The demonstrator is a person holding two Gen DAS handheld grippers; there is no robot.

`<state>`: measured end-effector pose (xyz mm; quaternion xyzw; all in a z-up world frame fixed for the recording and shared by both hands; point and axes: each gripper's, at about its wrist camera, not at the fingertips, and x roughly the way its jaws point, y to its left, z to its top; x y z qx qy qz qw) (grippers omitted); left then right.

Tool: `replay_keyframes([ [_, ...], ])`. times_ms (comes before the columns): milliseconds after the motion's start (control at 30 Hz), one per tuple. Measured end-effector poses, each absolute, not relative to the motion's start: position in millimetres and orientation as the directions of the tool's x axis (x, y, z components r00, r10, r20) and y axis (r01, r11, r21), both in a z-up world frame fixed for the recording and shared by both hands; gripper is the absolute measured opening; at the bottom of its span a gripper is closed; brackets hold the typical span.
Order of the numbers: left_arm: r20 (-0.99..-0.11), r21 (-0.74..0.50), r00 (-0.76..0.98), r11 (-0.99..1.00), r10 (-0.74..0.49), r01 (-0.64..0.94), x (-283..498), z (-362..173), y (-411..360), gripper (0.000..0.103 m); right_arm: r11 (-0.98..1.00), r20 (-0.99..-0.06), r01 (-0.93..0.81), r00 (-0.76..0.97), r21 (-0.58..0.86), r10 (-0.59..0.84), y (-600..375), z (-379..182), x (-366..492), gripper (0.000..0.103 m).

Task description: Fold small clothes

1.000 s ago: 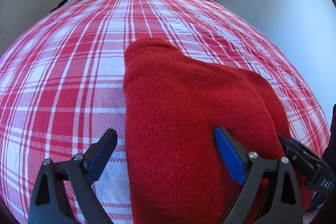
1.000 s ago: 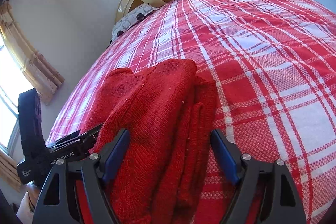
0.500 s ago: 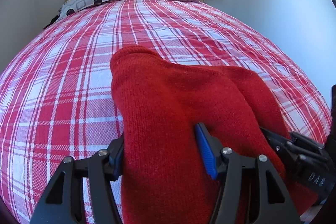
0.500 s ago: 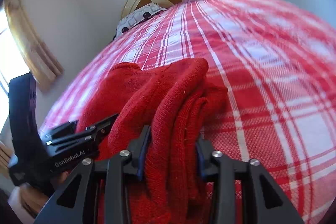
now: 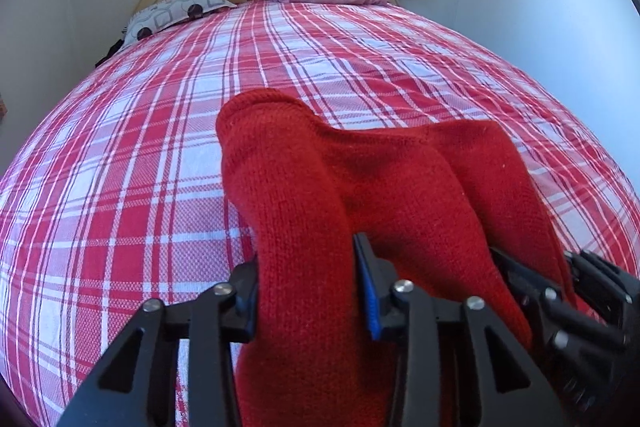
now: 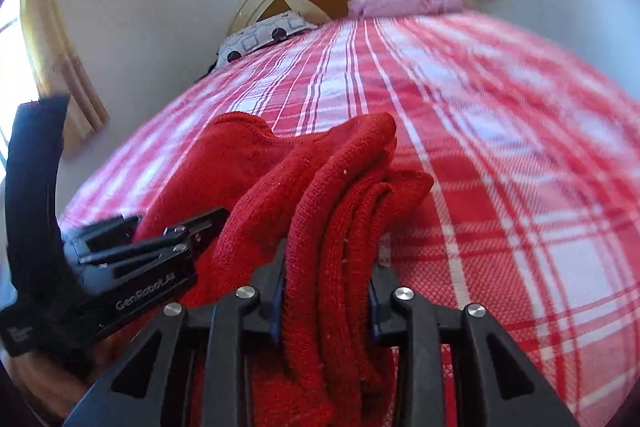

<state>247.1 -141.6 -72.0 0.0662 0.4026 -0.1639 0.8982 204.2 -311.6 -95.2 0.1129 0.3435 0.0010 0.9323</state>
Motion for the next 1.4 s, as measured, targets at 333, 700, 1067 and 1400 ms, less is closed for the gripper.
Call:
replay_keyframes([
  [333, -0.724, 0.043, 0.661, 0.943, -0.198, 0.330, 229, -49, -137, 0.033, 0.972, -0.598, 0.093, 0.799, 0.215, 0.056, -306, -78, 185, 0.029],
  [700, -0.709, 0.078, 0.683, 0.943, -0.175, 0.323, 201, -36, -116, 0.033, 0.949, -0.554, 0.126, 0.831, 0.288, 0.057, -279, -68, 150, 0.029],
  [1067, -0.716, 0.075, 0.683, 0.958, -0.142, 0.278, 181, -32, -78, 0.033, 0.930, -0.554, 0.100, 0.823, 0.355, 0.123, -248, -68, 135, 0.030],
  [1400, -0.701, 0.087, 0.709, 0.977, -0.078, 0.194, 181, -26, -30, 0.033, 0.941, -0.555, 0.015, 0.811, 0.339, 0.187, -199, -61, 147, 0.030],
])
